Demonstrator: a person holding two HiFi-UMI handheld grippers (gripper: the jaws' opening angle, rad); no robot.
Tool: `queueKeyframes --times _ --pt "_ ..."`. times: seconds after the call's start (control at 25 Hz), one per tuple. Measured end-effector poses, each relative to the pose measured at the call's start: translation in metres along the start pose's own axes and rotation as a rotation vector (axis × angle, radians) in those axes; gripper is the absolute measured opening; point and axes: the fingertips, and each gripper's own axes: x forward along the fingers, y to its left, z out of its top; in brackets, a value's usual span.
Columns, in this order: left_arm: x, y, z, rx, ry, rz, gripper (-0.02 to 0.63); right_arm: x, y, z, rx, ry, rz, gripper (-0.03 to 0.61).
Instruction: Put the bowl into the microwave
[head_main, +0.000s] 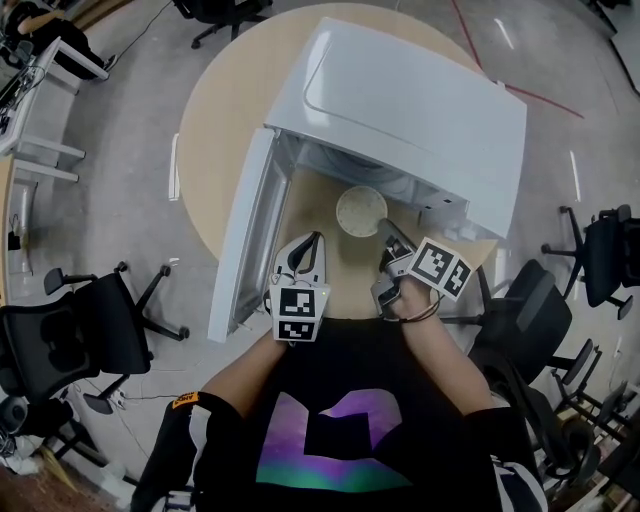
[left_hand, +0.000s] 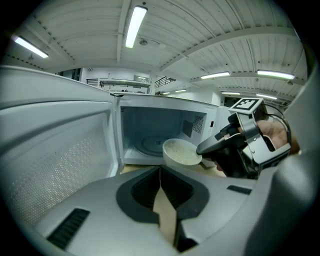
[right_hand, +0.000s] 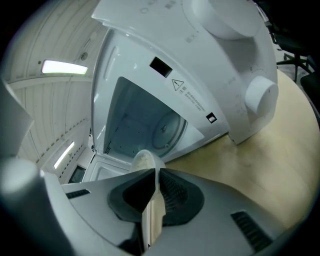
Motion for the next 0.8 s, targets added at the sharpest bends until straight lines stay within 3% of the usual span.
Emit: queueKeyframes --times 0.32,0.8 --pt "0.005 -0.004 0.011 0.002 -0.019 0.001 0.048 -0.001 0.028 0.022 -0.009 -0.071 0.023 0.04" --pt "0.012 -0.005 0.028 0.008 -0.028 0.019 0.048 0.028 0.023 0.051 0.053 -0.195 0.014 0.04"
